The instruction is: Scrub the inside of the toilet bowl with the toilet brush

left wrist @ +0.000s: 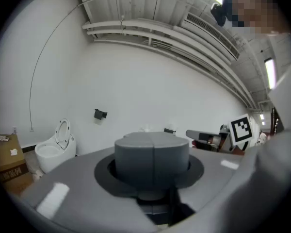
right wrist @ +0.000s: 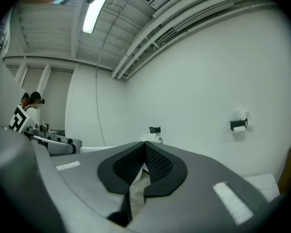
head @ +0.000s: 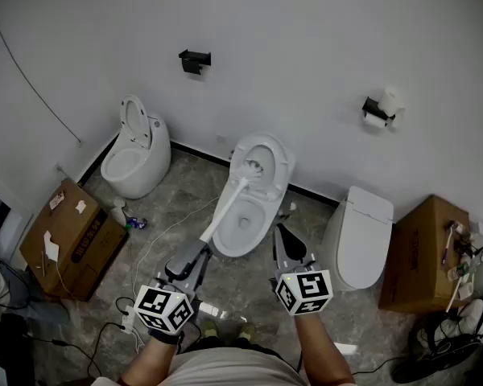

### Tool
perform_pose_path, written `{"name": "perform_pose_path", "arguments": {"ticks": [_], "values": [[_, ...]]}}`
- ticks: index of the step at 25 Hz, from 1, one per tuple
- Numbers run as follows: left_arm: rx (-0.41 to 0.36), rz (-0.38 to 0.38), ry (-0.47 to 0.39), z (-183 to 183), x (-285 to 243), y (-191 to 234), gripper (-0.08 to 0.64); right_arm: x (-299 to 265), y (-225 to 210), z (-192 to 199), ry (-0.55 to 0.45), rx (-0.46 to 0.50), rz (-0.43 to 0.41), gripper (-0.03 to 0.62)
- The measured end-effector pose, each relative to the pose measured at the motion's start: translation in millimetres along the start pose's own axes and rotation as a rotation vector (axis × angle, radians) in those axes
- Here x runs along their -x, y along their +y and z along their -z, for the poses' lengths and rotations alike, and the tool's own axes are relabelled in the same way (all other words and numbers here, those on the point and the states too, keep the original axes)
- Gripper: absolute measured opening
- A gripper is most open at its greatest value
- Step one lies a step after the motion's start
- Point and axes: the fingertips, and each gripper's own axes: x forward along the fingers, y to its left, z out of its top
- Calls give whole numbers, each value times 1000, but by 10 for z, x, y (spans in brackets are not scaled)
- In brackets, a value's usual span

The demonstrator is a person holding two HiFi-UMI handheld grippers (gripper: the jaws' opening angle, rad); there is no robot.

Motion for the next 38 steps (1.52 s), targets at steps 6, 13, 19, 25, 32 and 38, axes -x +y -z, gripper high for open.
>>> {"name": "perform_pose_path", "arguments": {"ticks": [6,13,19,25,32,38], "values": [[-4,0,-2,-9,-22,-2,153,-1,-13,-1,1,1,2,12],[-9,3,0,-7,-7,-32,153,38,-18,-17,-1,-12,2,12],[-12,-8,4,10,-14,-34,153,105,-62,-24,-23,-36,-10,12],[-11,-26,8,49,-44,-92,153,208,-237,-12,-33,-48,0,12],[-4,-66,20,171,-107,-191,153,328,-482,8,-44,-60,-2,12],[6,-72,52,301,-198,-279,153,358,-612,67,-43,-73,-4,12]]}}
